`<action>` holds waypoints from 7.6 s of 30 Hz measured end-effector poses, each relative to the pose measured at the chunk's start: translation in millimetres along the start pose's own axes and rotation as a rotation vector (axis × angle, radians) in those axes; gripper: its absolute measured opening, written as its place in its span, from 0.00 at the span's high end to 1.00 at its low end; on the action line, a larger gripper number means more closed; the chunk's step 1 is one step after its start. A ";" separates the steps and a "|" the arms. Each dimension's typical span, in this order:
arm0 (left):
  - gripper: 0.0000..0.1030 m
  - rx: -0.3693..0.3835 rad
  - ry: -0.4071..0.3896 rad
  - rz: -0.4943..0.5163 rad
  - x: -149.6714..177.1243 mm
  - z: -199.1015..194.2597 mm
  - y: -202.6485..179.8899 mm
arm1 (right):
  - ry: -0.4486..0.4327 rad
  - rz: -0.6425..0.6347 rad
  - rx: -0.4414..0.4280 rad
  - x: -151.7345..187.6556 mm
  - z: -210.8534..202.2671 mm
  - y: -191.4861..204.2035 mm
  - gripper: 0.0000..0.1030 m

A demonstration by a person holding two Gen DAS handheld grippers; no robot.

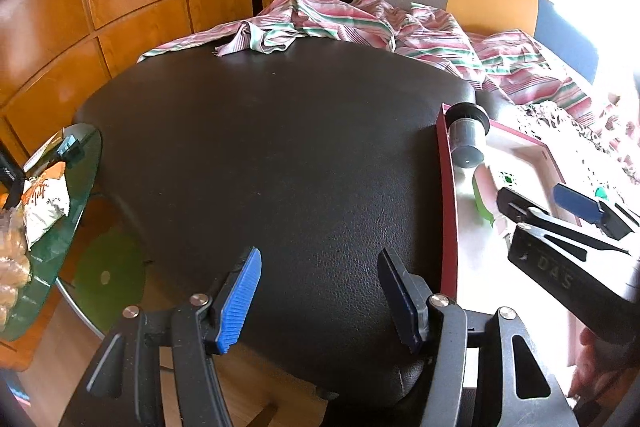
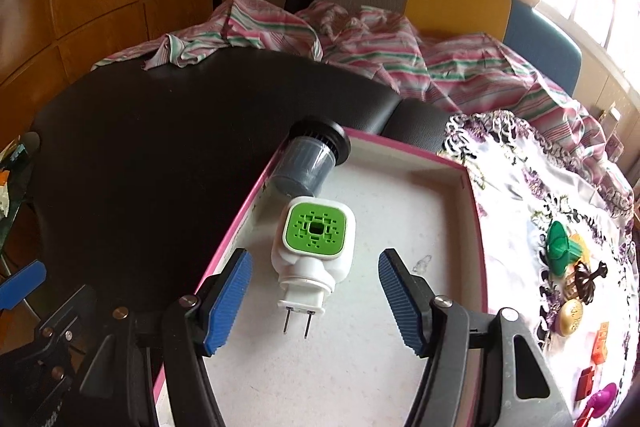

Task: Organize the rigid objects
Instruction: 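Move both tools back over the objects on the tablecloth, then grasp the yellow oval soap with left tool, then carry the yellow soap toward the tray with left tool while right tool grasps the brown flower-shaped piece, then lower the yellow soap into the pink tray and open left tool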

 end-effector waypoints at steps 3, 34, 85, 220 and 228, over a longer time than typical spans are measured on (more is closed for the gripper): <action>0.40 -0.004 -0.005 0.000 -0.4 -1.0 1.7 | -0.020 -0.009 0.000 -1.2 -7.8 2.5 0.35; 0.40 0.035 -0.080 0.080 -10.3 -30.7 -28.9 | -0.117 -0.008 0.061 4.1 -68.9 -32.2 0.35; 0.35 0.579 -0.026 0.635 29.2 -116.6 -328.7 | -0.241 0.970 0.192 182.3 -205.6 -372.4 0.35; 0.58 0.323 -0.030 0.356 26.3 -71.3 -161.9 | -0.036 0.475 0.145 61.0 -72.7 -357.4 0.78; 0.58 0.281 -0.009 0.326 27.1 -57.6 -140.4 | -0.030 0.467 0.141 60.0 -76.7 -351.1 0.78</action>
Point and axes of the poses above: each gripper's, at about its wrist camera, not at the fingertips, and z roughly the way its jaws point, y to its left, x to its underside, the point moved 6 cm from there along z, roughly the way its jaws point, and after that the axes turned 14 degrees about -x, right-handed, at the moved point
